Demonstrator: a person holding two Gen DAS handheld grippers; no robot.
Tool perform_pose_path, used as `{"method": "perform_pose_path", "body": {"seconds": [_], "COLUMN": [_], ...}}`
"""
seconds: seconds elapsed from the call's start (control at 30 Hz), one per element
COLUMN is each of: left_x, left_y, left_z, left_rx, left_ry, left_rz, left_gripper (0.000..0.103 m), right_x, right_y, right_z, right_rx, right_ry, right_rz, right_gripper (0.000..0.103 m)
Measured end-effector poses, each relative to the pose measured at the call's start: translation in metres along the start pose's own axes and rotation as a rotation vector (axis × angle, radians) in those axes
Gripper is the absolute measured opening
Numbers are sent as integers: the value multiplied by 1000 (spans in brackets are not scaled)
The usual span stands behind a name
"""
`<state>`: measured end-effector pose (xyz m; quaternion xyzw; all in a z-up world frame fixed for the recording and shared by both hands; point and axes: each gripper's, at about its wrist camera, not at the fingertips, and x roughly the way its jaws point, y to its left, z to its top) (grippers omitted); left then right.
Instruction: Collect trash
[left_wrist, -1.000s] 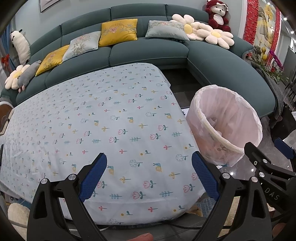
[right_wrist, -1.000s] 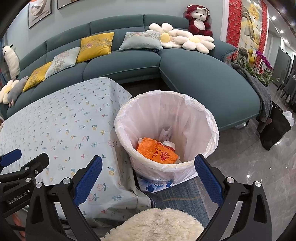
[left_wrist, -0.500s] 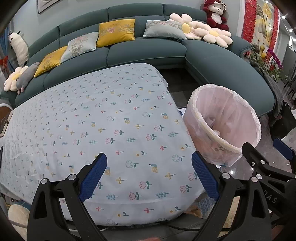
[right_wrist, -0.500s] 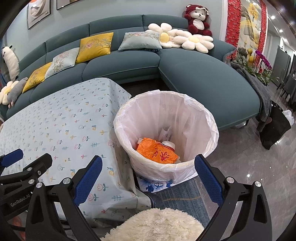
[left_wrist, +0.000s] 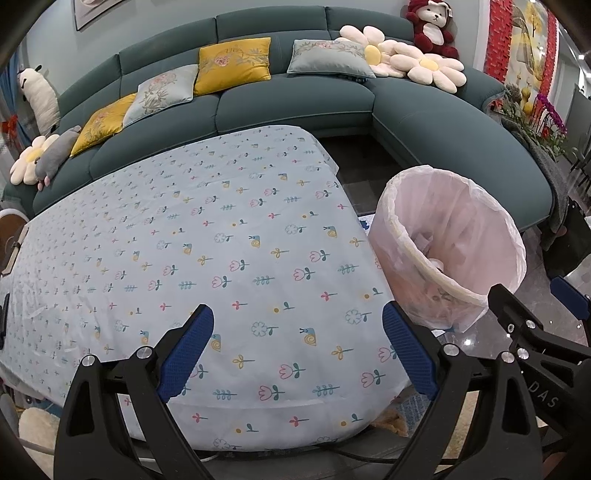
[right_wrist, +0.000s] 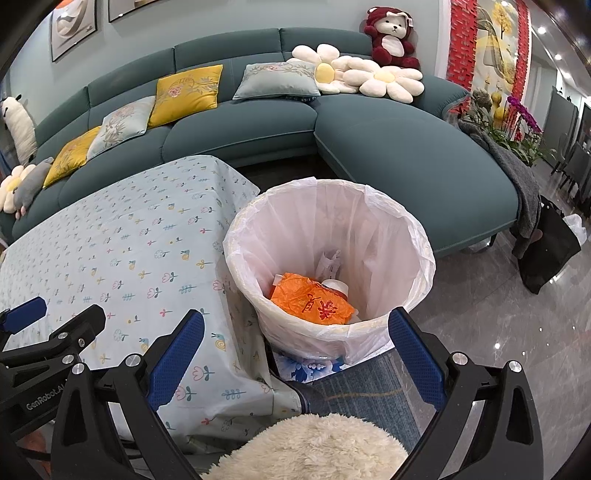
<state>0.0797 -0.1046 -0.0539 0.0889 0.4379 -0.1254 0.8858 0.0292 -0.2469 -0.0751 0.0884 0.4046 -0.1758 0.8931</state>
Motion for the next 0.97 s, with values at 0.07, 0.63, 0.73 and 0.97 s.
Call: {"method": "perform_pose_path", "body": {"seconds": [0.07,0.63,0.73,0.97], "left_x": [0,2,2,2], "left_y": [0,3,4,6], "left_z": [0,-4,-3,-2], "left_rx": [1,-1,-4,-20], "left_ry": [-1,5,5,8], "left_rz": [0,9,8,-9], "left_gripper": [88,88,88,88], "right_x": [0,-1,-1,0], "right_y": [0,0,0,-1], "right_z": [0,0,0,0], "right_rx": [1,2,2,2], "right_ry": [0,-1,0,1], "right_rz": [-1,-3,-2,-1], "right_gripper": [96,96,96,96]}}
